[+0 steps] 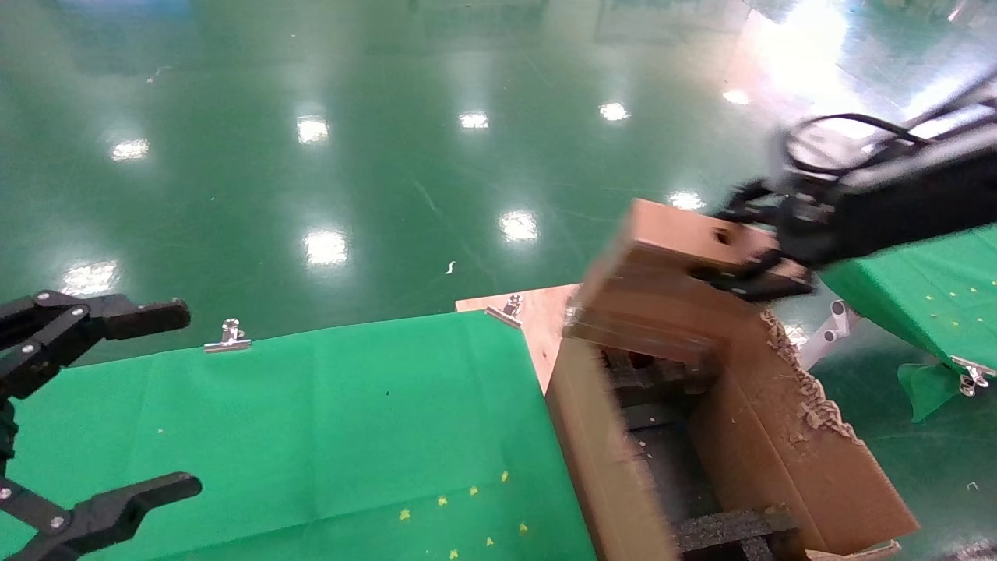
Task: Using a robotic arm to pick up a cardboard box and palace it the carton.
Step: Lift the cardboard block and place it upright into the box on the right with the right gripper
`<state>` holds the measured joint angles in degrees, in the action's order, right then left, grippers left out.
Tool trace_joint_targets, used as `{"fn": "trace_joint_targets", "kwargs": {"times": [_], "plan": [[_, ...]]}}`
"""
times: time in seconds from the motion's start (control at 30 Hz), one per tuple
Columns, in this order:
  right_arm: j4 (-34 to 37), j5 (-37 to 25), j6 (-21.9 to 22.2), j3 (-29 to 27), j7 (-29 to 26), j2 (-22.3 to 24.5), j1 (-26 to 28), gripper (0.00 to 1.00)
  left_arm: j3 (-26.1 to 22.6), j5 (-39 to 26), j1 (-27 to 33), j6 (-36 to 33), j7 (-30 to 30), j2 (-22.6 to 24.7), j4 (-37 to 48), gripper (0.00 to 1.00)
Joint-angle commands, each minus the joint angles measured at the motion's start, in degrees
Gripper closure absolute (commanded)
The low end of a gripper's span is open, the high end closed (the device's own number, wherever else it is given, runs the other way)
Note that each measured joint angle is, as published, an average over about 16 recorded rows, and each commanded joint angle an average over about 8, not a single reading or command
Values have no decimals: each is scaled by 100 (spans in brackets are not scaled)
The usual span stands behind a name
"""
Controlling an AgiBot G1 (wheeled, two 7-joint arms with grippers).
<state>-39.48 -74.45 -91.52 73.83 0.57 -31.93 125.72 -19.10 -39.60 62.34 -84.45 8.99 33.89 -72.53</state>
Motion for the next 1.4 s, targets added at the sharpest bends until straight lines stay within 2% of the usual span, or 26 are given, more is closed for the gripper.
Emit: {"fn": "trace_joint_targets", "kwargs": {"times": [0.03, 0.3, 0.5, 1.07, 1.23, 1.4], "plan": [[-26, -14, 3, 197, -32, 301, 170, 100, 0, 0, 0, 0, 0, 0, 0, 0], [-142, -62, 51, 836, -152, 1104, 297, 100, -1, 1, 0, 0, 0, 0, 0, 0], [-129, 123, 142, 1094, -229, 1425, 117, 100, -1, 2, 0, 1, -1, -1, 0, 0], [-123, 247, 259, 1158, -349, 1423, -23, 100, -1, 3, 0, 3, -1, -1, 2, 0], [-198, 271, 731, 1257, -914, 1362, -303, 100, -1, 4, 0, 3, -2, -1, 3, 0], [-653, 208, 1573, 1398, -2010, 1390, -694, 100, -2, 4, 0, 2, -2, -1, 3, 0]]}}
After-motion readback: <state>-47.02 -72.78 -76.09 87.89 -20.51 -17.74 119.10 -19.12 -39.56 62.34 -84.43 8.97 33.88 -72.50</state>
